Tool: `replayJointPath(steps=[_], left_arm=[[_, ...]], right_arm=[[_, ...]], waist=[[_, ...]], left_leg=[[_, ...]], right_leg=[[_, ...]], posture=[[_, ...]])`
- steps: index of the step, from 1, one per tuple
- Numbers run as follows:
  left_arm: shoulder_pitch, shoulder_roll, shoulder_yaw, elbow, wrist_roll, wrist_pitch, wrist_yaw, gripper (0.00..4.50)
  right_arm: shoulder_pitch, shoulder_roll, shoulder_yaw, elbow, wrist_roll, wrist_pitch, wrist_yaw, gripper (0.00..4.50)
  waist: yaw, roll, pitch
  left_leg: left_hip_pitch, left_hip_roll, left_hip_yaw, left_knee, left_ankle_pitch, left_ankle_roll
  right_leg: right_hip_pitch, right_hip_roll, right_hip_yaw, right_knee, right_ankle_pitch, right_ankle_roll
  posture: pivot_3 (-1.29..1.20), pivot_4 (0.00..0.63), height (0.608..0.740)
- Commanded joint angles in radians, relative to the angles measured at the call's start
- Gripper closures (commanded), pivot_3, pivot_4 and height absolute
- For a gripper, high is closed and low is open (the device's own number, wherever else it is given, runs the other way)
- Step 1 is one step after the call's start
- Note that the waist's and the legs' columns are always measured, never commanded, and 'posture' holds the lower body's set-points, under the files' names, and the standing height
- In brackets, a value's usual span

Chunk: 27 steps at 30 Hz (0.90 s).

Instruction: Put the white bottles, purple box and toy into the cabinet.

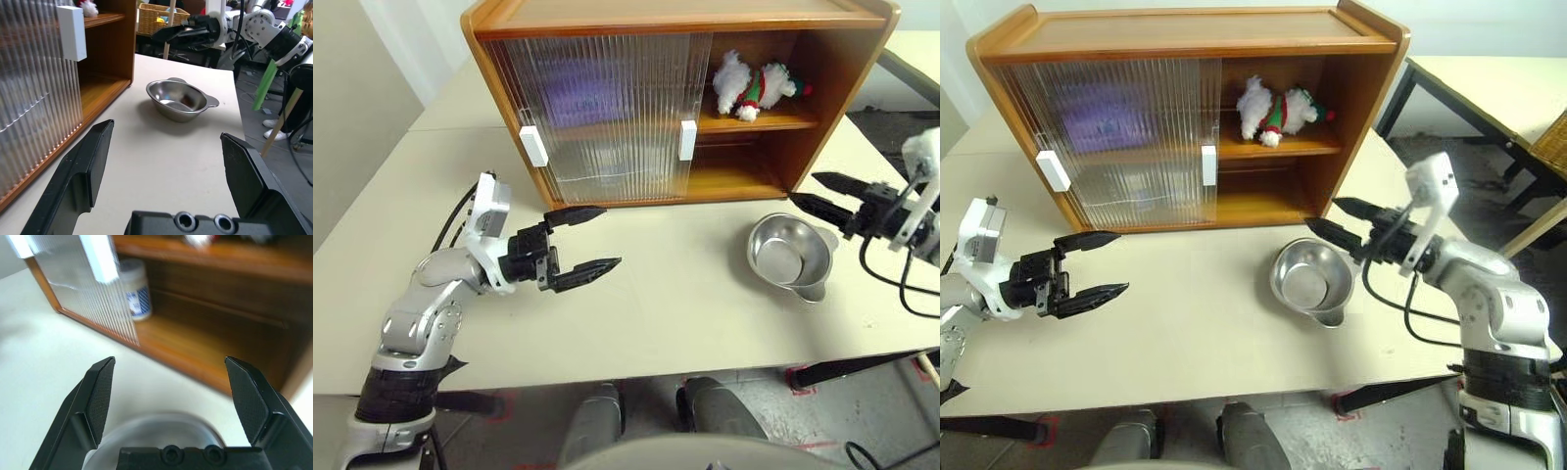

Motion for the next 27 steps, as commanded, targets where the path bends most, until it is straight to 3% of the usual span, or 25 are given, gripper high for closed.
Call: replayJointPath(steps=[1,5,8,18,27], left_arm=[[-0.001,-0.003,-0.014,0.013,0.015,-0.008,-0.007,0.0],[-0.006,-0.003,-0.019,0.016,0.015,-0.008,-0.008,0.0],[-0.012,0.0,-0.018,0.019,0.013,-0.007,-0.011,0.0],[-0.015,0.007,-0.013,0.022,0.013,-0.008,-0.022,0.0],[-0.013,0.001,-0.02,0.021,0.016,-0.009,-0.02,0.0]], right_arm=[[0.021,0.019,-0.098,0.022,0.079,0.053,-0.037,0.02],[0.049,0.062,-0.145,0.027,0.096,0.09,-0.137,0.02],[0.106,0.053,-0.126,0.024,0.078,0.106,-0.135,0.02],[0.139,0.161,-0.273,0.143,0.198,0.082,-0.157,0.02],[0.141,0.21,-0.295,0.224,0.184,0.061,-0.273,0.02]], waist=[[-0.002,0.0,0.0],[-0.008,-0.001,0.001],[-0.008,-0.001,0.001],[-0.008,-0.001,0.001],[-0.008,0.0,0.0]], left_leg=[[0.0,0.0,0.0,0.0,0.0,0.0],[0.001,0.002,0.001,-0.001,0.0,0.0],[0.001,0.002,0.001,-0.001,0.0,0.0],[0.0,0.001,0.001,-0.001,-0.001,0.0],[0.0,0.001,0.0,-0.001,-0.001,0.001]], right_leg=[[0.0,0.0,0.0,0.0,0.0,0.0],[0.0,0.001,0.0,0.0,-0.004,0.006],[0.0,0.001,0.0,0.0,-0.004,0.006],[-0.001,0.0,0.001,0.0,-0.004,0.006],[0.0,0.0,0.001,0.0,-0.002,0.003]], posture=[[-0.16,0.071,0.74],[-0.17,0.07,0.74],[-0.17,0.07,0.74],[-0.16,0.063,0.74],[-0.16,0.05,0.74]])
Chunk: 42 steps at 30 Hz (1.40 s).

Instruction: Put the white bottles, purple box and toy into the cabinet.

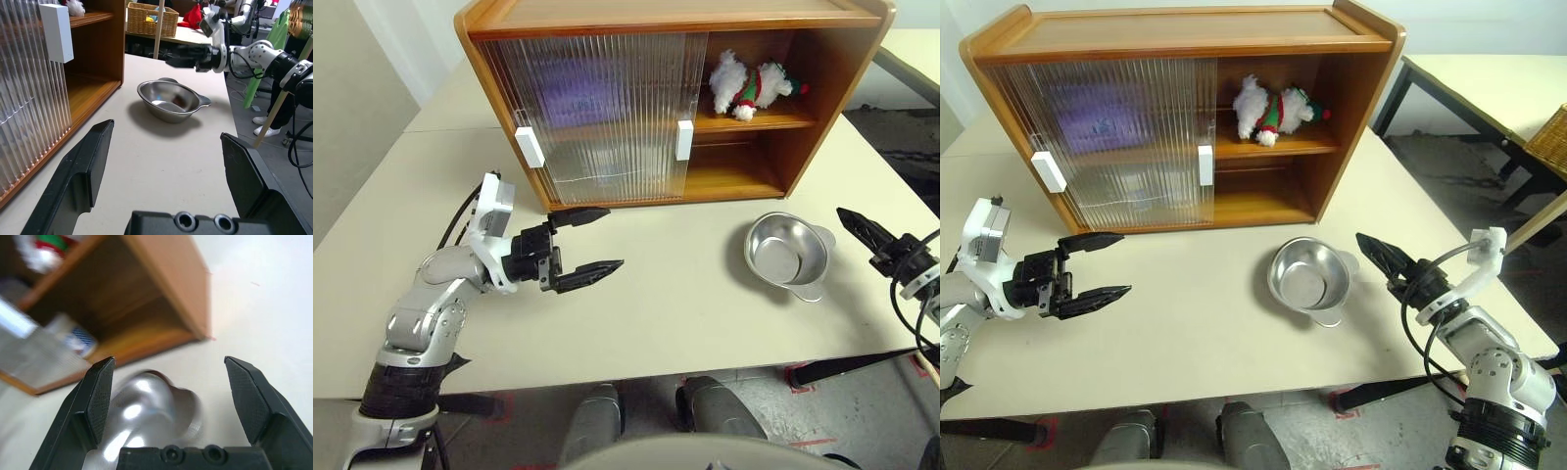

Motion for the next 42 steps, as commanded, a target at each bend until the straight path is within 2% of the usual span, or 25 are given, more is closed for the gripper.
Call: replayJointPath(steps=[1,6,19,36,39,42], left_arm=[[-0.001,0.002,-0.007,0.009,0.017,-0.008,-0.003,0.0],[-0.002,0.003,-0.005,0.01,0.018,-0.009,-0.005,0.0],[-0.01,0.005,-0.006,0.0,0.013,0.001,0.008,0.0],[-0.007,0.004,-0.004,0.017,0.018,-0.015,0.006,0.0],[-0.008,0.002,-0.006,0.019,0.019,-0.018,0.003,0.0],[-0.004,0.0,-0.006,0.017,0.019,-0.021,0.004,0.0]], right_arm=[[-0.002,0.02,-0.015,0.02,0.025,0.019,-0.026,0.02],[-0.018,0.065,-0.064,0.024,0.121,0.088,-0.086,0.02],[-0.008,0.097,-0.071,0.009,0.195,0.202,-0.194,0.02],[0.015,0.163,-0.038,-0.072,0.261,0.264,-0.212,0.02],[-0.005,0.187,-0.053,-0.057,0.262,0.212,-0.218,0.63],[-0.015,0.21,-0.067,-0.049,0.266,0.165,-0.225,1.75]], waist=[[0.0,0.001,0.0],[0.0,0.001,-0.001],[0.0,0.002,-0.002],[-0.005,0.002,-0.007],[-0.008,0.003,-0.008],[-0.01,0.004,-0.01]], left_leg=[[0.0,0.0,0.0,0.0,0.0,0.0],[0.0,0.0,0.0,0.0,0.0,0.0],[0.001,0.0,0.0,0.001,0.0,0.0],[0.002,0.0,0.0,0.003,0.001,0.001],[0.002,0.0,0.0,0.003,0.001,0.002],[0.002,0.0,-0.001,0.003,0.001,0.002]], right_leg=[[0.0,0.0,0.0,0.0,0.0,0.0],[0.0,0.001,-0.001,0.0,0.0,0.001],[0.001,0.001,-0.001,0.0,0.0,0.003],[0.002,0.001,-0.001,0.0,0.0,0.007],[0.002,0.001,-0.001,0.001,0.0,0.007],[0.002,0.001,-0.001,0.001,0.0,0.006]], posture=[[-0.16,0.047,0.74],[-0.16,0.044,0.74],[-0.15,0.048,0.74],[-0.16,0.037,0.74],[-0.16,0.035,0.74],[-0.16,0.037,0.74]])
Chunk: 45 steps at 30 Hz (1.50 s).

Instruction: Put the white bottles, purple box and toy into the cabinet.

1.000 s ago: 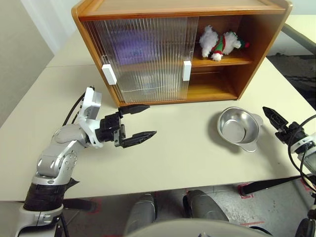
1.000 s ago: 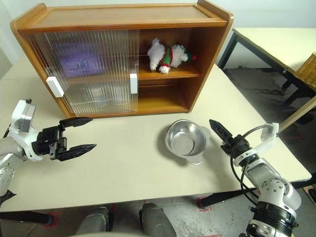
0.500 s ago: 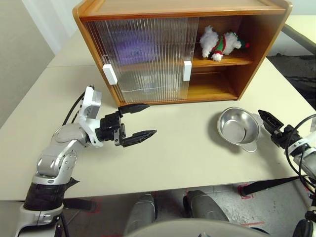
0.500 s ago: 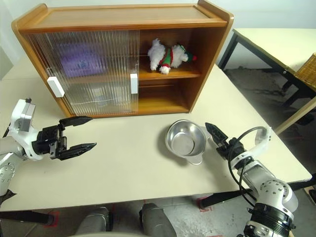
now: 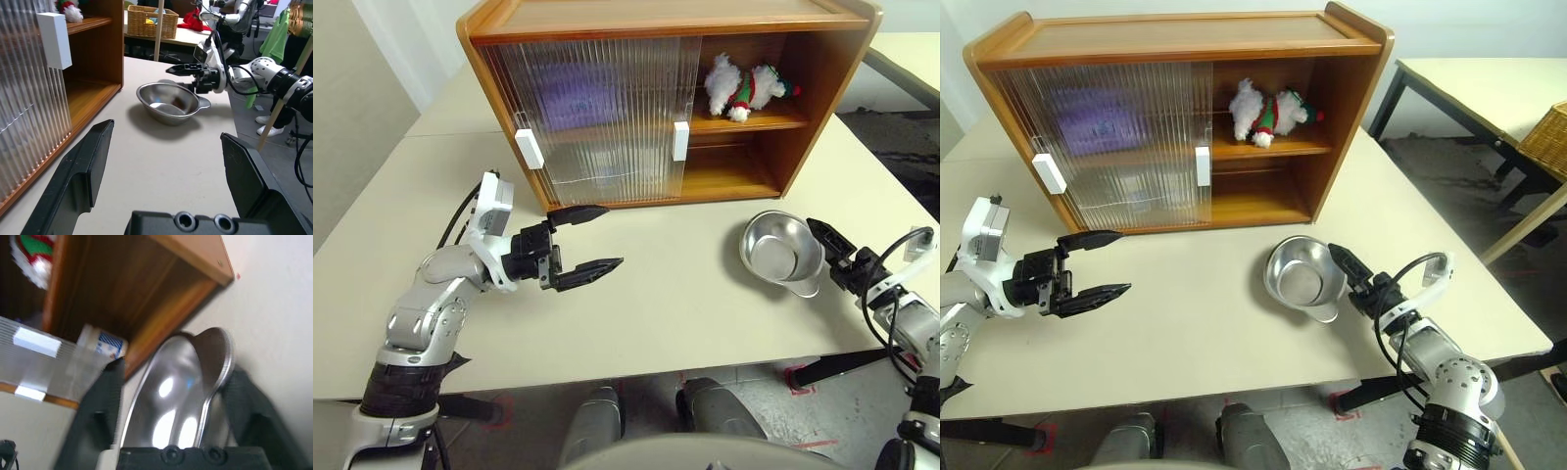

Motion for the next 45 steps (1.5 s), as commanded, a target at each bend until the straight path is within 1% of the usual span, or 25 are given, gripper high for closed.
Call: replayJointPath(steps=[1,3,6,7,13,20,22,25,31,40,45], left_arm=[[0.007,0.0,-0.006,0.005,0.017,-0.012,-0.005,0.0],[0.014,-0.001,-0.006,0.001,0.016,-0.011,-0.004,0.0],[0.014,0.005,-0.004,-0.001,0.012,-0.006,-0.006,0.0],[0.01,0.007,-0.003,0.001,0.012,-0.004,-0.006,0.0],[-0.01,0.011,0.0,0.02,0.016,-0.009,-0.009,0.0],[0.016,0.017,0.005,0.007,0.012,-0.006,-0.012,0.0],[0.014,0.016,0.002,0.005,0.012,-0.005,-0.01,0.0],[0.012,0.017,0.002,0.003,0.011,-0.003,-0.01,0.0],[0.015,0.02,0.004,0.001,0.01,0.002,-0.007,0.0],[0.005,0.026,0.006,0.006,0.012,0.001,-0.005,0.0],[0.0,0.028,0.004,-0.009,0.006,0.014,0.006,0.0]], right_arm=[[-0.011,0.027,-0.032,0.013,0.024,-0.044,-0.022,2.13],[-0.006,0.027,-0.037,0.015,0.028,-0.054,-0.021,2.96],[-0.008,0.021,-0.037,0.023,0.031,-0.056,-0.015,4.04],[-0.012,0.02,-0.039,0.027,0.033,-0.058,-0.015,4.47],[-0.021,0.013,-0.033,0.041,0.034,-0.081,-0.008,4.47],[0.004,0.0,-0.034,0.028,0.07,-0.021,-0.052,4.47],[-0.009,-0.007,-0.042,0.034,0.089,-0.008,-0.097,4.47],[-0.038,-0.001,-0.074,0.035,0.168,0.034,-0.181,4.47],[-0.059,-0.002,-0.071,0.016,0.264,0.111,-0.283,4.47],[-0.145,0.099,-0.037,-0.088,0.397,0.085,-0.456,4.47],[-0.146,0.115,-0.019,-0.105,0.455,0.068,-0.512,4.47]], waist=[[-0.001,0.001,-0.001],[-0.001,0.002,-0.001],[-0.001,0.002,-0.002],[-0.002,0.002,-0.002],[-0.001,0.002,-0.006],[-0.001,0.003,-0.006],[-0.001,0.003,-0.006],[-0.002,0.003,-0.006],[-0.002,0.003,-0.006],[-0.007,0.004,-0.005],[-0.004,0.004,-0.005]], left_leg=[[0.0,0.0,0.0,0.0,0.0,0.0],[0.0,0.0,0.0,0.0,0.0,0.0],[0.0,0.0,0.0,0.0,0.0,0.0],[0.0,0.0,0.0,0.0,0.0,0.0],[0.0,-0.001,-0.001,0.001,0.0,0.001],[0.0,-0.001,-0.001,0.001,0.001,0.001],[0.0,-0.001,-0.001,0.001,0.0,0.001],[-0.001,-0.001,-0.001,0.0,0.0,0.0],[-0.002,-0.002,-0.002,-0.002,0.0,0.0],[-0.002,-0.001,-0.003,-0.004,0.0,0.0],[-0.003,-0.002,-0.005,-0.005,0.0,0.0]], right_leg=[[0.0,0.0,0.0,0.0,0.0,0.0],[0.0,0.0,0.0,0.0,0.0,-0.001],[0.0,0.0,0.0,0.0,0.002,-0.003],[0.0,0.0,0.0,0.0,0.001,-0.003],[0.001,-0.001,0.0,0.0,0.002,-0.002],[0.001,-0.001,0.0,0.0,0.002,-0.002],[0.001,-0.001,0.0,0.0,0.001,-0.002],[0.0,-0.001,0.0,0.0,0.001,-0.003],[-0.001,-0.001,0.001,0.0,0.0,-0.002],[-0.003,0.0,0.001,0.0,-0.001,-0.001],[-0.003,-0.001,0.001,0.0,-0.002,-0.002]], posture=[[-0.16,0.036,0.74],[-0.16,0.036,0.74],[-0.17,0.035,0.74],[-0.17,0.033,0.74],[-0.17,0.03,0.74],[-0.17,0.043,0.74],[-0.17,0.047,0.74],[-0.17,0.053,0.74],[-0.17,0.055,0.74],[-0.17,0.055,0.74],[-0.17,0.057,0.74]])
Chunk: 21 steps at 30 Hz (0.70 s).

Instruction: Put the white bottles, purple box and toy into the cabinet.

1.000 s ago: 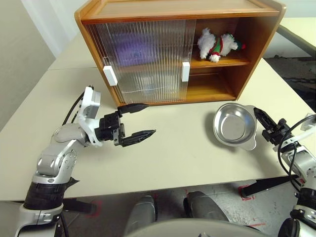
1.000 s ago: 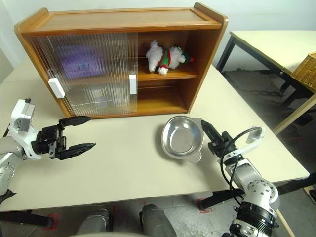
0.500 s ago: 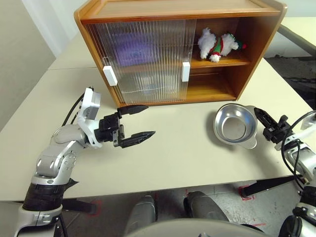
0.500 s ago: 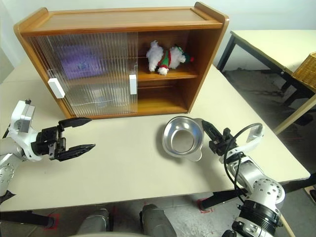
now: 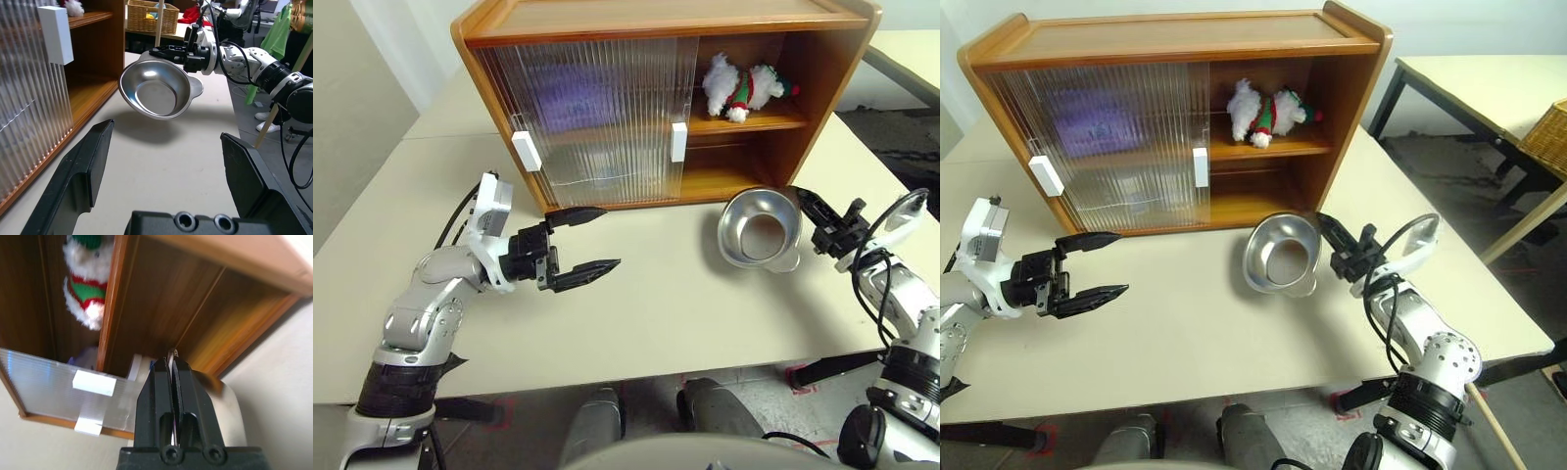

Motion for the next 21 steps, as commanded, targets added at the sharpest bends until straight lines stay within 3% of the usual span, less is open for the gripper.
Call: replayJointPath(steps=[1,13,21], left_arm=[[-0.005,0.012,0.003,-0.018,0.007,0.012,0.006,0.0],[0.011,0.016,0.012,-0.034,0.002,0.017,0.011,0.0],[-0.003,0.018,0.007,-0.016,0.008,0.007,0.0,0.0]], right_arm=[[-0.006,0.013,0.005,-0.014,0.058,-0.024,-0.042,4.47],[-0.011,0.073,0.038,-0.034,0.177,-0.123,-0.119,4.47],[-0.097,0.175,0.066,-0.032,0.065,-0.344,-0.146,4.47]], waist=[[0.001,0.0,0.0],[0.0,0.0,0.0],[-0.004,0.002,-0.001]], left_leg=[[0.0,0.0,0.0,0.0,0.0,0.0],[-0.001,0.0,-0.001,-0.004,0.0,0.0],[-0.001,0.0,-0.001,-0.006,0.0,0.0]], right_leg=[[0.0,0.0,0.0,0.0,0.0,0.0],[-0.002,0.0,0.0,0.0,0.0,0.002],[-0.004,0.0,0.0,0.0,0.006,0.0]], posture=[[-0.16,0.055,0.74],[-0.15,0.051,0.74],[-0.15,0.036,0.74]])
